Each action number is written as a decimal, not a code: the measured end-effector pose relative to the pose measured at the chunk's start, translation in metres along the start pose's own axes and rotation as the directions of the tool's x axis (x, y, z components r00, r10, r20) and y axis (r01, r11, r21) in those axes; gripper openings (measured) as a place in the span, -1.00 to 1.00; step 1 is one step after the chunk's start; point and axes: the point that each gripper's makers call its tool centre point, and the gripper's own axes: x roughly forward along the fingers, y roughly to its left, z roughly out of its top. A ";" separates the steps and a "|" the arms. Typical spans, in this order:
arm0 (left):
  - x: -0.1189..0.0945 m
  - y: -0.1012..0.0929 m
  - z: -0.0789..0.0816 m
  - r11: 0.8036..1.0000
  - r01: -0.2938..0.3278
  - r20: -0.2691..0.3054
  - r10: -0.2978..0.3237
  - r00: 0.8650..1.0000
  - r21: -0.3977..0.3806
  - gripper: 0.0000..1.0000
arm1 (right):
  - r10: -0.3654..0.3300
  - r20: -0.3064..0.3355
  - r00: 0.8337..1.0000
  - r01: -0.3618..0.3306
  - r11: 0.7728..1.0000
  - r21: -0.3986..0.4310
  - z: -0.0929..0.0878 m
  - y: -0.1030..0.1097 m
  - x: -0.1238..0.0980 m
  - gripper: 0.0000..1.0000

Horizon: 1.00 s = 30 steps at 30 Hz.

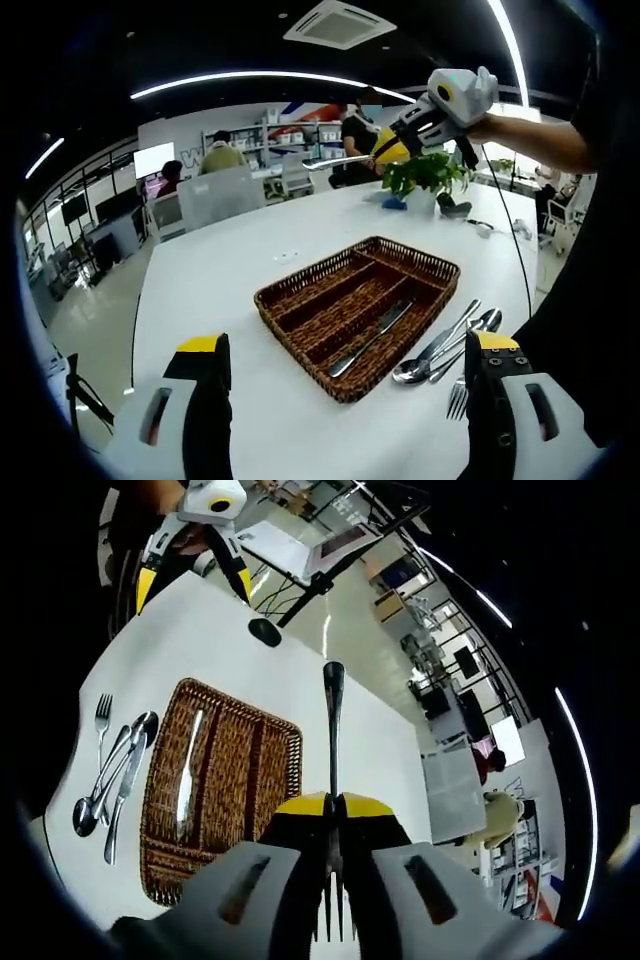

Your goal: Arrange the knives, forks, and spoons in their matching storage slots by inserting each utensil handle-first until every utensil is classified and aligned in the correct compartment

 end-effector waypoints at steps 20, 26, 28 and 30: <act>-0.011 0.007 -0.005 0.999 -0.030 0.006 0.030 1.000 -0.012 0.99 | -0.062 -0.001 0.998 0.062 0.998 -0.023 -0.001 -0.012 0.032 -0.98; -0.016 0.010 -0.011 0.998 -0.052 0.011 0.052 0.999 -0.029 0.98 | -0.053 -0.008 0.999 0.053 0.997 -0.048 -0.004 0.002 0.048 -0.98; -0.018 0.010 -0.013 0.998 -0.058 0.012 0.058 0.998 -0.032 0.98 | -0.052 -0.006 0.999 0.051 0.998 -0.044 -0.006 0.005 0.053 -0.98; -0.019 0.011 -0.015 0.997 -0.063 0.013 0.064 0.998 -0.038 0.98 | -0.065 -0.005 0.998 0.065 0.997 -0.041 -0.008 0.006 0.056 -0.98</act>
